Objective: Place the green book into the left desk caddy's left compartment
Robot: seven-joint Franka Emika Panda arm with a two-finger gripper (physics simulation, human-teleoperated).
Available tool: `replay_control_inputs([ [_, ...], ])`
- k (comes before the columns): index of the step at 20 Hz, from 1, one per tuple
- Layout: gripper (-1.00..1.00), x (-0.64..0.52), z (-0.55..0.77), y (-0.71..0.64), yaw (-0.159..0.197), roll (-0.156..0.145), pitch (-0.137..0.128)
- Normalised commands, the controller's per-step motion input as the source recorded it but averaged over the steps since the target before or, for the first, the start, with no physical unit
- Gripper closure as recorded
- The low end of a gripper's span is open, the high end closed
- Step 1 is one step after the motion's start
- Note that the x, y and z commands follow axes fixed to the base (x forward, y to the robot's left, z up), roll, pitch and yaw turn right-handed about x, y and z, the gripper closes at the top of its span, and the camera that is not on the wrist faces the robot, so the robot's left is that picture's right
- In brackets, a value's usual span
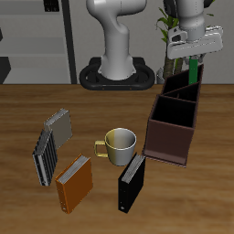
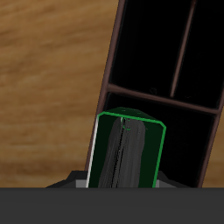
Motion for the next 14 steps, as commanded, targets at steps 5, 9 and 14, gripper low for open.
replay_control_inputs([
  [5, 1.0, 0.21, -0.34, -0.13, -0.008, -0.028, 0.071],
  [9, 1.0, 0.09, -0.31, -0.07, 0.0, -0.014, 0.058],
  [14, 1.0, 0.02, -0.34, 0.04, 0.019, 0.049, 0.093],
])
